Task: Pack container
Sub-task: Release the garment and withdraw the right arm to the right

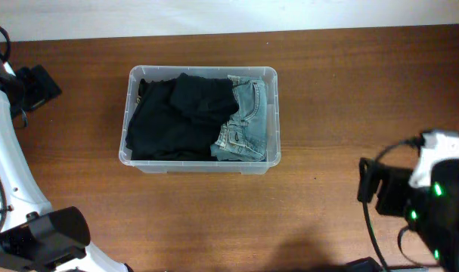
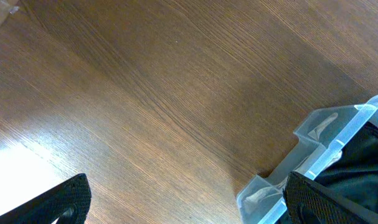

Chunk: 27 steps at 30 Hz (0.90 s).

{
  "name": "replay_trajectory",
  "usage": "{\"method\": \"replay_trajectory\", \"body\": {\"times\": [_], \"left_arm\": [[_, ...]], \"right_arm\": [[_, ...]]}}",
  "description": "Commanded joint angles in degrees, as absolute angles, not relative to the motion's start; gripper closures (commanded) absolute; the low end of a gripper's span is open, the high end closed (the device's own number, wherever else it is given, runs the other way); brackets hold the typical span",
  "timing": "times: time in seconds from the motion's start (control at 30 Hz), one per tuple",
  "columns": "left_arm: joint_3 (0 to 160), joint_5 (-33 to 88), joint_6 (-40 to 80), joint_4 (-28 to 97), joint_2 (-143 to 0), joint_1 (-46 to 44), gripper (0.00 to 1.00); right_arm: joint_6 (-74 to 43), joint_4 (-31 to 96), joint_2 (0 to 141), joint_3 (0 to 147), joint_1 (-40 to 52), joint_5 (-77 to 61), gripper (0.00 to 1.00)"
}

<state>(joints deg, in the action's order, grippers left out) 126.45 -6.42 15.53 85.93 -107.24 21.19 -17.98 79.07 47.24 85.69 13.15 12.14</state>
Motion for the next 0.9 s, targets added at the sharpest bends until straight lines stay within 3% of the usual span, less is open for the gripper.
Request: {"method": "replay_trajectory", "body": {"times": [0.0, 0.33, 0.53, 0.73, 0.87], "left_arm": [[127.1, -6.4, 16.0, 85.8, -105.8, 21.3, 0.01], [127.1, -6.4, 16.0, 85.8, -105.8, 21.3, 0.01], [127.1, -6.4, 16.0, 85.8, -105.8, 21.3, 0.01], [127.1, -6.4, 16.0, 85.8, -105.8, 21.3, 0.01], [127.1, -6.4, 16.0, 85.8, -105.8, 21.3, 0.01]], "right_arm": [[-15.0, 73.9, 39.5, 76.2, 11.1, 12.5, 0.01], [-14.8, 55.8, 15.3, 44.5, 0.2, 8.4, 0.02], [-14.8, 41.7, 4.8, 29.7, -0.8, 5.3, 0.02], [-14.7, 25.6, 0.2, 19.1, -0.8, 4.4, 0.02], [-8.0, 14.6, 0.2, 13.6, -0.8, -0.4, 0.02]]}}
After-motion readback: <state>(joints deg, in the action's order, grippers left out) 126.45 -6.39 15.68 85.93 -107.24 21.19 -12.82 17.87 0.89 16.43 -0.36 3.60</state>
